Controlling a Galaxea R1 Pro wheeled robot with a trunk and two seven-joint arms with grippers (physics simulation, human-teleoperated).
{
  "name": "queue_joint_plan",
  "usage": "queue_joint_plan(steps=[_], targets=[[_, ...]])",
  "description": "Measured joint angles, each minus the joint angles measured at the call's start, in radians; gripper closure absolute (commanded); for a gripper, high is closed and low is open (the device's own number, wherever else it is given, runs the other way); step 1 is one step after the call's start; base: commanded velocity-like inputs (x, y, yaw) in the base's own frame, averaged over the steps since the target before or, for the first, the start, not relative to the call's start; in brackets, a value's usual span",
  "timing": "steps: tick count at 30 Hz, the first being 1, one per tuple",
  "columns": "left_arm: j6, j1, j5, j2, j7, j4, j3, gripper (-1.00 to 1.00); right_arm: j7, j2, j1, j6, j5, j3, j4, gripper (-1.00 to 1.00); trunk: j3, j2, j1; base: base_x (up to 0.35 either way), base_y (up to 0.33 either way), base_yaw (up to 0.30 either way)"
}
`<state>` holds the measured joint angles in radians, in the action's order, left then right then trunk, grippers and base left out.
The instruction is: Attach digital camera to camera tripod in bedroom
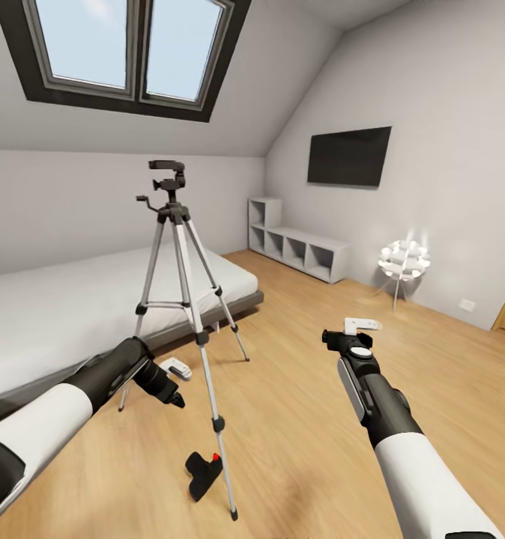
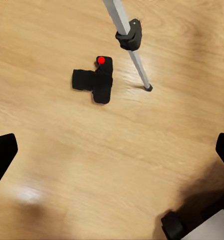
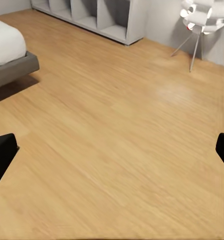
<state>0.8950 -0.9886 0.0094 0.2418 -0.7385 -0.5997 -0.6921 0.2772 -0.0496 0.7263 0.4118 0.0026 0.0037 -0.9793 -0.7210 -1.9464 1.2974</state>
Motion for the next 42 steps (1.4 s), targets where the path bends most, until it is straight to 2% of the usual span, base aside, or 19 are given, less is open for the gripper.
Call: queue_joint_plan(steps=[11, 14, 25, 33, 42], targets=[[-0.001, 0.000, -0.001, -0.004, 0.000, 0.024, 0.000, -1.00, 0.000, -0.001, 0.000, 0.000, -0.001, 0.000, 0.000, -1.00, 0.000, 0.000, 0.000, -0.005, 0.019, -0.275], [-0.029, 0.000, -0.001, -0.005, 0.000, 0.029, -0.003, -1.00, 0.000, -0.001, 0.000, 0.000, -0.001, 0.000, 0.000, -1.00, 0.000, 0.000, 0.000, 0.000, 0.001, -0.188], [-0.061, 0.000, -0.001, -0.004, 0.000, 0.082, -0.004, -1.00, 0.000, -0.001, 0.000, -0.001, 0.000, 0.000, 0.000, -1.00, 0.000, 0.000, 0.000, 0.000, 0.008, -0.023], [-0.061, 0.000, -0.001, -0.004, 0.000, 0.088, -0.004, -1.00, 0.000, -0.001, 0.000, -0.001, 0.000, 0.000, 0.000, -1.00, 0.000, 0.000, 0.000, -0.052, 0.213, 0.000], [-0.062, 0.000, -0.001, -0.004, 0.000, 0.088, -0.004, -1.00, 0.000, -0.001, 0.001, -0.001, 0.000, 0.000, 0.000, -1.00, 0.000, 0.000, 0.000, -0.011, 0.030, 0.000]])
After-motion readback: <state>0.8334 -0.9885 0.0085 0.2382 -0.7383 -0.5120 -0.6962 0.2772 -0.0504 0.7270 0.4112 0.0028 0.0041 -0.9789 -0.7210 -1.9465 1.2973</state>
